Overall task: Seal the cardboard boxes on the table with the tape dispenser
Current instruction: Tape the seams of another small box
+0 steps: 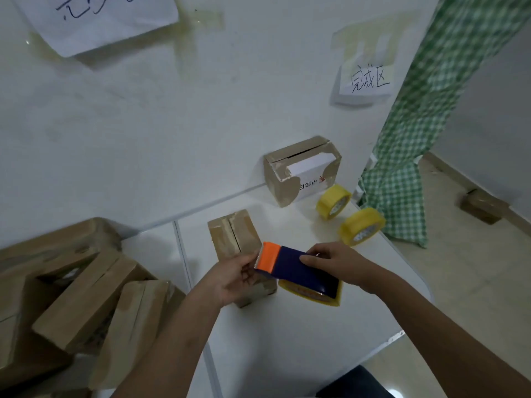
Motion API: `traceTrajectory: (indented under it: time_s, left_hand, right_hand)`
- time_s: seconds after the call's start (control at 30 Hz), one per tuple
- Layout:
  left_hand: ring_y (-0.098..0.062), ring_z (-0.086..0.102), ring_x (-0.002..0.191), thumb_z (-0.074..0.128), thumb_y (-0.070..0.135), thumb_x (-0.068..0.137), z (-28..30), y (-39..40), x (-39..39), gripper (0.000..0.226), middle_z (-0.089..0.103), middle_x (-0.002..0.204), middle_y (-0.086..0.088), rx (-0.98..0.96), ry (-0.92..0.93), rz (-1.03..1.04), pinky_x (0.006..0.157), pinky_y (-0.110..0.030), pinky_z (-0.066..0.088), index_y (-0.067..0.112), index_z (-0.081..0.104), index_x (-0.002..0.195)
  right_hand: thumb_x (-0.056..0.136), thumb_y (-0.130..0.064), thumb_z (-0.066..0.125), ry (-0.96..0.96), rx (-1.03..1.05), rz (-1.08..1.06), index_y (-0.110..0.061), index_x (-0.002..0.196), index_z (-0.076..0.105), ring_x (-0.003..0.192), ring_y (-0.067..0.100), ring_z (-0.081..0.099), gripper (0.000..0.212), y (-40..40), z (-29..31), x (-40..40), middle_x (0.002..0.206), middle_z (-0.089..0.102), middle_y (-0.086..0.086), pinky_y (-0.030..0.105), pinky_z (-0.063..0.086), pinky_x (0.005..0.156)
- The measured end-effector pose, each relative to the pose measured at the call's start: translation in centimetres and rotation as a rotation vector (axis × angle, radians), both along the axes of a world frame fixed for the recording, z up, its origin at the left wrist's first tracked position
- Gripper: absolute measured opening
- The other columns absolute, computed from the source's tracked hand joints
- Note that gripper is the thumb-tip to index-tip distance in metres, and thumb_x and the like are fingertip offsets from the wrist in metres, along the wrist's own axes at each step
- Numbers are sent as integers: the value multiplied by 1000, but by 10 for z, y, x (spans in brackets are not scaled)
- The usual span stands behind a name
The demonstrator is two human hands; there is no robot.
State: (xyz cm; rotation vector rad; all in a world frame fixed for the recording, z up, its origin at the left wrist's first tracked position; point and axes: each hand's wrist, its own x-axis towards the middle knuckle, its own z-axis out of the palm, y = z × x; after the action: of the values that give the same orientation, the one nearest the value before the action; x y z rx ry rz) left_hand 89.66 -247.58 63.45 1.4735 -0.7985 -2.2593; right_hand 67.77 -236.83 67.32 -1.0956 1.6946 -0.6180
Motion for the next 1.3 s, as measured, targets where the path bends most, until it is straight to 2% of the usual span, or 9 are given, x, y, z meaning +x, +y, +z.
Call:
traceTrajectory:
  time_s: [0.07,0.13,0.33,0.43,0.7,0.97,1.1,1.23,1.3]
  left_hand:
    - [-28,66,105,69,22,91,2,1,2,34,70,108,-16,-10,9,-8,105,-41,47,2,66,118]
    - [-30,66,113,68,23,92,2,3,3,36,71,116,-17,-25,15,-30,104,-44,49,2,66,121]
    - [-23,73,97,58,19,99,2,12,-2,24,73,108,-16,29,81,-33,69,-31,60,7,65,119]
    - [-22,75,88,61,14,96,2,12,-5,19,75,101,-16,27,61,-16,61,-29,58,6,68,112]
    - [-19,75,83,60,7,95,-1,12,-10,17,76,96,-13,-9,60,-37,58,-26,58,9,68,109]
    - [-14,75,84,63,10,95,0,6,-4,11,77,86,-1,-182,-131,-215,63,-23,57,17,69,103]
    - [-16,74,88,59,8,97,-1,6,-1,14,77,89,-3,-191,-112,-205,66,-24,59,15,69,104]
    - [-20,73,96,57,9,98,-3,9,-2,16,75,102,-10,-187,-81,-179,79,-30,59,10,68,111]
    - [-20,72,96,56,10,100,-3,11,-3,18,74,104,-12,-185,-72,-167,75,-28,59,8,67,113]
  right_hand:
    - [95,-41,57,10,-2,41,-19,107,67,93,17,68,27,0,-3,1,100,72,-1,37,55,87]
    - [98,-37,54,-55,-9,24,-18,108,66,95,19,68,24,2,-6,1,101,72,1,38,53,88]
    - [98,-37,52,-150,6,21,-18,110,64,95,19,68,25,0,-8,-3,102,72,1,30,52,82]
    - [98,-38,53,-177,6,27,-20,110,64,95,18,68,24,0,-9,-5,102,72,-1,28,53,81]
    - [98,-37,54,-220,5,23,-19,111,64,97,20,68,24,0,-12,-6,103,72,-1,29,52,82]
    - [97,-35,55,-256,-8,45,-17,112,64,99,22,67,25,-1,-11,-5,105,72,1,29,52,83]
    - [97,-36,55,-253,-16,55,-18,113,63,99,21,67,25,-2,-10,-5,106,71,0,30,53,84]
    - [97,-37,54,-237,-20,76,-19,115,62,101,21,67,26,-2,-11,-4,108,70,0,31,53,85]
    - [97,-39,53,-229,-6,99,-21,117,62,101,20,66,29,-1,-10,-4,108,70,-1,29,53,84]
